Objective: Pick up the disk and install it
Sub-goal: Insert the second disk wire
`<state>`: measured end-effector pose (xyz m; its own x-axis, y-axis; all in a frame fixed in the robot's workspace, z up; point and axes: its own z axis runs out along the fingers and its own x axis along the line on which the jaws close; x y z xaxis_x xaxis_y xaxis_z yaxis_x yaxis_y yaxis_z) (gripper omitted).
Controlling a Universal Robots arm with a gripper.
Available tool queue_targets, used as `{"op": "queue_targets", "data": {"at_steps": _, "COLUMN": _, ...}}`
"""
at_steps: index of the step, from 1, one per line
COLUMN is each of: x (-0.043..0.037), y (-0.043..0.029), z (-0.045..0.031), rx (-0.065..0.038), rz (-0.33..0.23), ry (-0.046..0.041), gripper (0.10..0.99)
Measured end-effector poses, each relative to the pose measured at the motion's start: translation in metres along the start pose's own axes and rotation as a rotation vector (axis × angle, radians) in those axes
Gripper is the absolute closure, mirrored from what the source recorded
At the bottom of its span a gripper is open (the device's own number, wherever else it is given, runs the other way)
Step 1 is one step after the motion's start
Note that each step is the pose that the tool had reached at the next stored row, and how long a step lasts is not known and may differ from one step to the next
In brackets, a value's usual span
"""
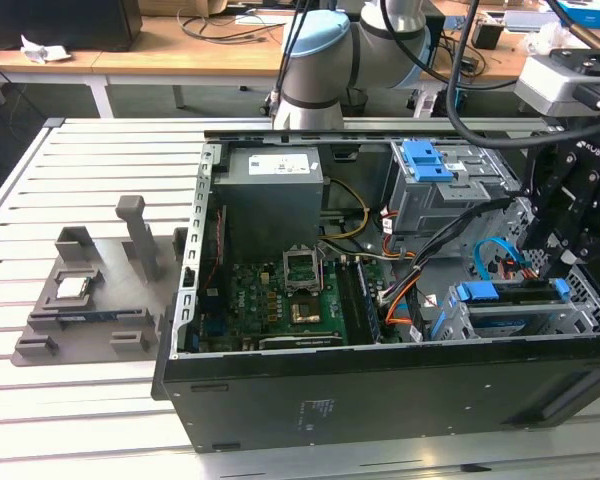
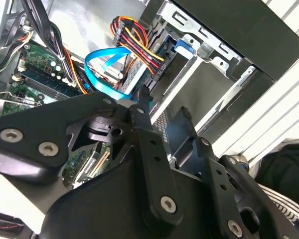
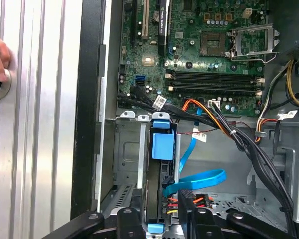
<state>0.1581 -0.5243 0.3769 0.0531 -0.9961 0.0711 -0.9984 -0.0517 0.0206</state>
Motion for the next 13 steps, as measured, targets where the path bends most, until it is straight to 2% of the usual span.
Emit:
{"op": "queue_targets", "data": {"at_steps": 1, "x": 0.0003, "y": 0.0005, "z": 0.0004, "rx": 0.001, "rz": 0.000, "ry": -0.0209, "gripper": 0.667}}
{"op": "queue_targets", "data": {"at_steps": 2, "x": 0.0007, "y": 0.0009, "z": 0.0007, "rx": 0.002, "rz": 0.000, "ry": -0.0343, "gripper": 0.667}}
{"op": "queue_targets", "data": {"at_steps": 4, "x": 0.0033, "y": 0.0011, "z": 0.0017, "rx": 0.003, "rz": -0.003, "ry": -0.0482, "gripper": 0.667}}
{"op": "queue_targets", "data": {"at_steps": 7, "x": 0.0069, "y": 0.0015, "z": 0.0031, "rx": 0.004, "rz": -0.016, "ry": -0.0529, "gripper": 0.667}}
{"op": "queue_targets", "data": {"at_steps": 8, "x": 0.0069, "y": 0.0016, "z": 0.0035, "rx": 0.005, "rz": -0.040, "ry": -0.0525, "gripper": 0.667}}
{"op": "queue_targets", "data": {"at_steps": 9, "x": 0.0084, "y": 0.0021, "z": 0.0046, "rx": 0.007, "rz": -0.081, "ry": -0.0575, "gripper": 0.667}}
{"op": "queue_targets", "data": {"at_steps": 10, "x": 0.0126, "y": 0.0029, "z": 0.0050, "rx": 0.008, "rz": -0.081, "ry": -0.0665, "gripper": 0.667}}
{"op": "queue_targets", "data": {"at_steps": 13, "x": 0.0211, "y": 0.0044, "z": 0.0066, "rx": 0.009, "rz": -0.082, "ry": -0.0842, "gripper": 0.667}}
